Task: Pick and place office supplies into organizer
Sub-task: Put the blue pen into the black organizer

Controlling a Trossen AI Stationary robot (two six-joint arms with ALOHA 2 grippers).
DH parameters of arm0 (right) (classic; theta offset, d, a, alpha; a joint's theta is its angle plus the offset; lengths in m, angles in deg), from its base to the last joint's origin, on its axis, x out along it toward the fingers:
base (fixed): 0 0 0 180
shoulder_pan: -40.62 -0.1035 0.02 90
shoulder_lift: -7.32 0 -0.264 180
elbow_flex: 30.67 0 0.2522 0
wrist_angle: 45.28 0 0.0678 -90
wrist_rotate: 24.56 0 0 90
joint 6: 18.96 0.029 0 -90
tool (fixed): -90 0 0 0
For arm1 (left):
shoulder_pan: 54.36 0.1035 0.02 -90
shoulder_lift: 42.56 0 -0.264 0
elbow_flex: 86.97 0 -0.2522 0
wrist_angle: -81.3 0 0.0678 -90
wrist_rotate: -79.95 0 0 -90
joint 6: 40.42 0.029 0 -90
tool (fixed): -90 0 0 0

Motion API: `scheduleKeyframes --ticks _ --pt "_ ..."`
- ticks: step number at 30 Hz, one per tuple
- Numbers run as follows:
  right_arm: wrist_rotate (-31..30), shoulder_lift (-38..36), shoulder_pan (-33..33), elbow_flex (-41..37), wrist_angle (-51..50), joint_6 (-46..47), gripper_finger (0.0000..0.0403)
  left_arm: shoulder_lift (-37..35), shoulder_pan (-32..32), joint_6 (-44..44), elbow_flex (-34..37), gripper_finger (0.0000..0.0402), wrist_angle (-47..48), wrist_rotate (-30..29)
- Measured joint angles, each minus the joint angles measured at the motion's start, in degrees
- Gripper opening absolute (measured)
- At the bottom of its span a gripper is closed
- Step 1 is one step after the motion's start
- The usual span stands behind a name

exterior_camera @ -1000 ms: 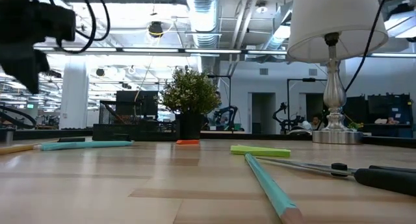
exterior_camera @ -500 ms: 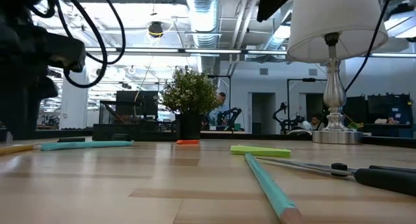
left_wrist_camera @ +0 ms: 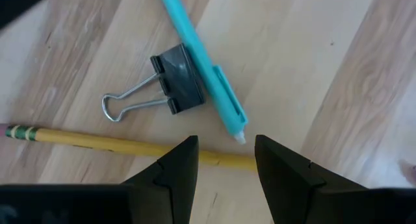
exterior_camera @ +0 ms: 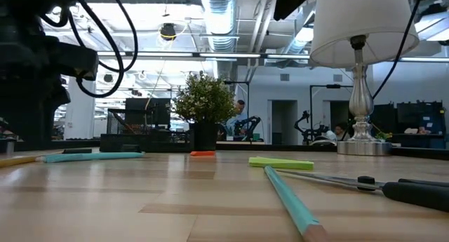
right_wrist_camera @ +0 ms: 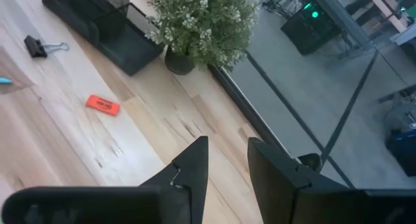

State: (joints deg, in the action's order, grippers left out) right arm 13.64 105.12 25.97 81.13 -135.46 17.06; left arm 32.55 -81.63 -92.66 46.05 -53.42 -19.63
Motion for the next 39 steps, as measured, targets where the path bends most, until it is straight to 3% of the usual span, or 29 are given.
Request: scheduleKeyframes --ticks 13,22,28,33,39 --pt "0.3 0.0 0.0 0.0 0.0 0.0 0.0102 0.3 0.0 0.3 0.0 0.0145 -1.6 -2.0" --pt "0.3 0.0 0.0 0.0 0.2 -0.2 0.0102 9.7 -0.1 0.8 -1.6 0.0145 -2.0 -1.2" --pt "0.5 0.0 0.0 0.0 0.3 -0.5 0.0102 10.6 0.0 1.2 -4.6 0.0141 2.8 -1.7" --pt "0.5 0.0 0.0 0.0 0.4 -0.5 0.0102 11.1 0.0 1.9 -5.2 0.0104 3.1 -1.2" --pt "0.7 0.0 0.0 0.0 0.4 -0.5 0.0102 11.1 0.0 1.7 -5.2 0.0017 3.3 -0.8"
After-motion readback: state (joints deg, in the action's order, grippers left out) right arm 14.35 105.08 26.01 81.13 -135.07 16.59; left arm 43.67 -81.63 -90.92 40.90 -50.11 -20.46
